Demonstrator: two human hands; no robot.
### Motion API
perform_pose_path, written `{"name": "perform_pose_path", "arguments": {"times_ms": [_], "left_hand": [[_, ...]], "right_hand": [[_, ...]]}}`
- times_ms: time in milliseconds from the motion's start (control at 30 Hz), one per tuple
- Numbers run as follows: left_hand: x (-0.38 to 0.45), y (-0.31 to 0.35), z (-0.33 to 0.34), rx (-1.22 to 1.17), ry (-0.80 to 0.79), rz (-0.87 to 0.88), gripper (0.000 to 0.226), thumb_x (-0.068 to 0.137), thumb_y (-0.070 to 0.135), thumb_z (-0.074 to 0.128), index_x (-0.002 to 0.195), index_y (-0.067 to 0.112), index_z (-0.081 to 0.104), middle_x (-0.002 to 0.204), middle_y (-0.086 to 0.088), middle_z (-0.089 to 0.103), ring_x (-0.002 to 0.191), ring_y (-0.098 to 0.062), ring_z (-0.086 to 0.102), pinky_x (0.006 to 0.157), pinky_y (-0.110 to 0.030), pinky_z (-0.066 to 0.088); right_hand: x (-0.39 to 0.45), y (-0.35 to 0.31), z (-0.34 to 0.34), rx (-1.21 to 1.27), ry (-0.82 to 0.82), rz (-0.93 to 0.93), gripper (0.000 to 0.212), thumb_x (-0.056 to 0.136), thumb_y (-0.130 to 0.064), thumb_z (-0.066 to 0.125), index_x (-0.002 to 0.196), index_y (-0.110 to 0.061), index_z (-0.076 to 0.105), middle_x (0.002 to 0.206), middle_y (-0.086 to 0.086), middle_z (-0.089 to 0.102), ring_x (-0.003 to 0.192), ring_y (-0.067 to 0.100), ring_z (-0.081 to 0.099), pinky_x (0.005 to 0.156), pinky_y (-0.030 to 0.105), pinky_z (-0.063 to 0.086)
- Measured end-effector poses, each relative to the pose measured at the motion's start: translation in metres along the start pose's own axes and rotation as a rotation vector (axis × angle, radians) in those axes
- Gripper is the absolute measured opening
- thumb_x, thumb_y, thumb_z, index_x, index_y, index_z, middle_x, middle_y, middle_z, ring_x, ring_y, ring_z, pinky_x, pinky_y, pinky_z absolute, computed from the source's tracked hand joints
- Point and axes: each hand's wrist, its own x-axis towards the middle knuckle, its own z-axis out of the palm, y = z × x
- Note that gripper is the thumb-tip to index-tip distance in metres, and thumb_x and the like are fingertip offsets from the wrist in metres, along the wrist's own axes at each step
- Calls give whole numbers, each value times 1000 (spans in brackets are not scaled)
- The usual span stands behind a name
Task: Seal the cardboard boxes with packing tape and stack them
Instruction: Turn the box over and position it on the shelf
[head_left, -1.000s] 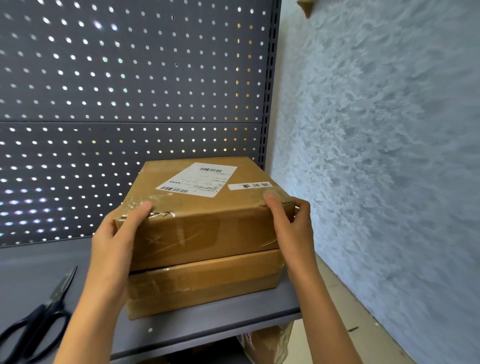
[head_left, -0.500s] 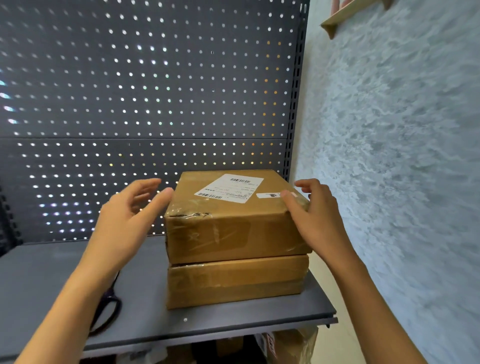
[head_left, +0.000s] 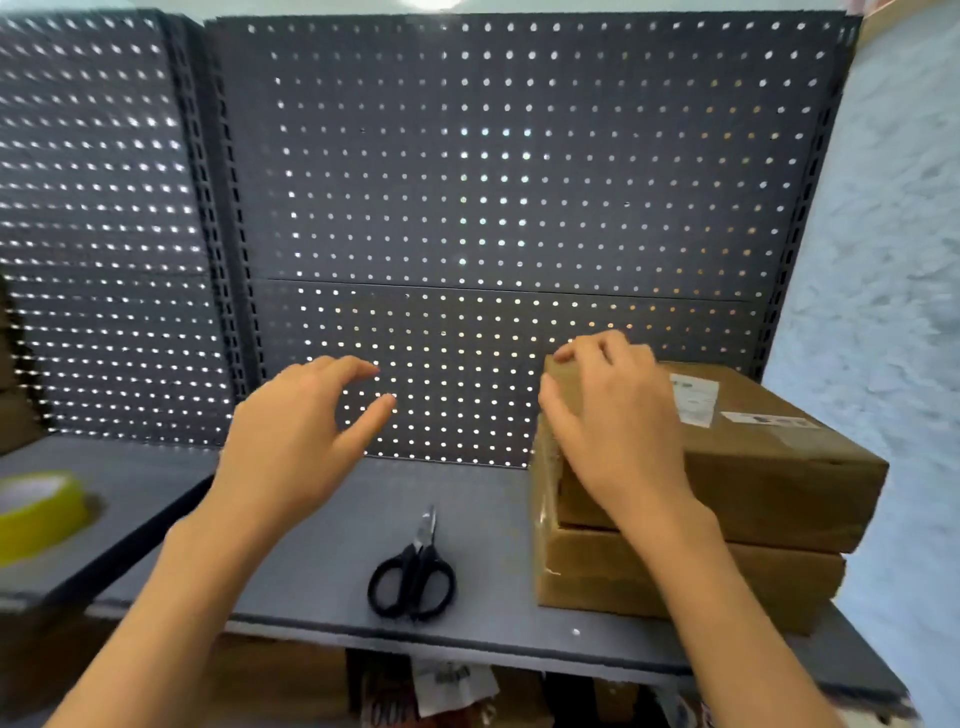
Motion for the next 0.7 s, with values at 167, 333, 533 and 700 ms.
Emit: {"name": "perform_pose_path", "arguments": {"times_ms": [167,333,533,700], "left_hand": [[-7,-74,-48,218,43,21,43,87,49,46,106,18,68,95,2,70,89,-27,64,68,-34,46],[-19,-159,-100,384,77,13,22,87,31,65,96,10,70,84,-5,71,75,-32,66,61,-37,50],[-45,-254,-167,622,39,-59,33,81,41,49,84,15,69,72,-5,67,66,-32,64,53,-32,45],[-63,-313,-213,646,50,-159,25,88,34,63,102,14,69,89,-5,72,80,-29,66,62,-37,55]], "right_hand": [[6,-92,47,28,5,-97,21,78,-27,56,87,-11,65,84,5,62,74,28,57,66,35,46],[9,-188,85,61,-32,-173,19,78,-26,59,83,-9,65,78,6,61,68,28,56,64,36,47],[3,-299,127,144,-93,-259,17,77,-21,73,83,-9,63,78,8,59,70,29,56,65,38,46],[2,-379,150,194,-147,-337,19,75,-22,73,82,-8,62,77,9,58,70,32,56,64,38,46]]}}
